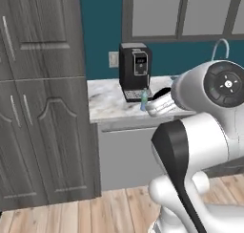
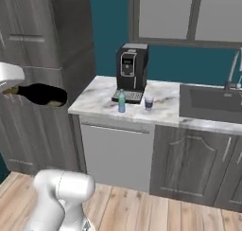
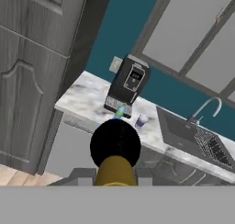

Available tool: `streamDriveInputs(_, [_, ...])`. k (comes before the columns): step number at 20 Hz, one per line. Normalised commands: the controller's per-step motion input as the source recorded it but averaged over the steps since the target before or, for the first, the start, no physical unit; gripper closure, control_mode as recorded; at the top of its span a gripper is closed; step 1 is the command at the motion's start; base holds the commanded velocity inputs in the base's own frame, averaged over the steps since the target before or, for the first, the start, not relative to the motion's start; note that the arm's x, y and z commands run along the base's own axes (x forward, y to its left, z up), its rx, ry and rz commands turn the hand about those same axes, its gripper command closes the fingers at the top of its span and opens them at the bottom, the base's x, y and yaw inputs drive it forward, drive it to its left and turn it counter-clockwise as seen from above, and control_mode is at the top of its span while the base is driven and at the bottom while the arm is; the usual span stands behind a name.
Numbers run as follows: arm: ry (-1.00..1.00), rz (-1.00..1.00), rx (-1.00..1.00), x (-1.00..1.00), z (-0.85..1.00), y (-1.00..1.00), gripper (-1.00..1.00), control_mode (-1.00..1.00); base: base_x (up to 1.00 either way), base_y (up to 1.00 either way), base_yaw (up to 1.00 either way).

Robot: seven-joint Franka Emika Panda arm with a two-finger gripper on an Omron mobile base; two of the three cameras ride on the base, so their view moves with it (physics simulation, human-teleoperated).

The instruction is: Move the drinks to the dining counter.

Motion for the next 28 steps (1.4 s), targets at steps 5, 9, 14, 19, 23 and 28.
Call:
streamDriveInputs(5, [0.0,0.0,0.0,0.0,0.0,0.0,1.0,1.0,-0.39,0.44,0.69])
streamDriveInputs(9, [0.0,0.0,0.0,0.0,0.0,0.0,1.0,1.0,-0.09,0.25,0.97])
streamDriveInputs(14, [0.0,0.0,0.0,0.0,0.0,0.0,1.0,1.0,0.0,0.02,1.0])
streamDriveInputs(19, [0.0,0.0,0.0,0.0,0.0,0.0,1.0,1.0,0.0,0.0,1.0])
streamDriveInputs(23, [0.0,0.0,0.0,0.0,0.0,0.0,1.0,1.0,0.0,0.03,1.0])
streamDriveInputs(28, [0.0,0.0,0.0,0.0,0.0,0.0,1.0,1.0,-0.05,0.0,1.0])
